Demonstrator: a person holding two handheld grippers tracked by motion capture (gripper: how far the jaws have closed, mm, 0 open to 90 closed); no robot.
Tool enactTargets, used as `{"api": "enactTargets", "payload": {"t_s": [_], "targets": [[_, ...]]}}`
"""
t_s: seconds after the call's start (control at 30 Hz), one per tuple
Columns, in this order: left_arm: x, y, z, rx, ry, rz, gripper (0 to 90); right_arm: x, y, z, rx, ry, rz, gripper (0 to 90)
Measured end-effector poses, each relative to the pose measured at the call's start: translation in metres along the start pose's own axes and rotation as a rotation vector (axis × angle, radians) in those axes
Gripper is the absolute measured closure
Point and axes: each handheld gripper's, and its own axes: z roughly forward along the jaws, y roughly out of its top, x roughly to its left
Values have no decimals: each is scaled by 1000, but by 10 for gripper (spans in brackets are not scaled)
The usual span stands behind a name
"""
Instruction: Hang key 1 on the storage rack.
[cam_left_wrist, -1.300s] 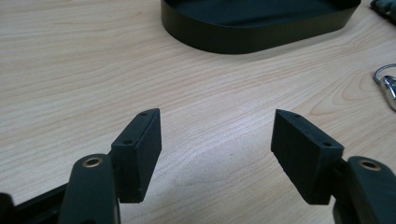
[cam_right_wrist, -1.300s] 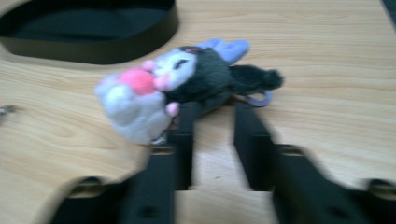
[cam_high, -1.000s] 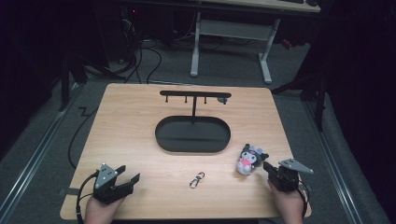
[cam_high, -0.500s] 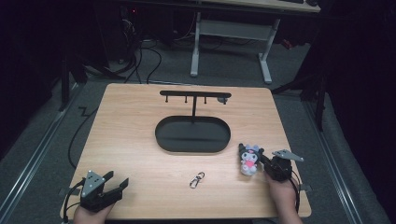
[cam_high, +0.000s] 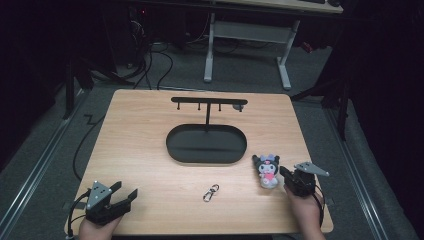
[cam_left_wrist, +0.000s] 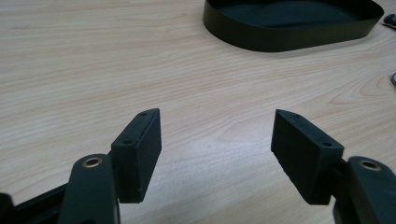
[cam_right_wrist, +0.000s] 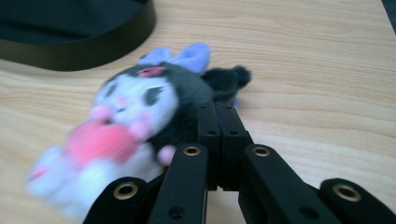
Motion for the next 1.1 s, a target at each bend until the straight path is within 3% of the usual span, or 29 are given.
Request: {"api": "enactTargets", "payload": {"t_s": [0.17,0.27,0.4,0.47,0.5,0.6,0.77,0.9,1.1], "targets": [[-5,7,12,5,-29,24,340,20,-1,-20,-40,28,-33,881],[-8,8,16,11,-40,35,340,40,-2,-29,-70,79,-59,898],[-11,8,17,14,-47,50,340,72,-3,-25,-42,181,-118,900],[-11,8,17,14,-50,49,339,80,-6,-17,-3,188,-158,900],[-10,9,16,13,-52,47,339,82,-8,-13,18,173,-176,900],[-9,10,16,7,-53,44,340,72,-14,-7,61,137,-159,900],[-8,11,19,9,-62,35,340,55,-20,-12,66,98,-104,900],[-11,14,25,10,-79,46,339,50,-23,-18,66,84,-103,889],[-16,20,35,13,-113,61,340,52,-31,-21,104,129,-106,796]]}}
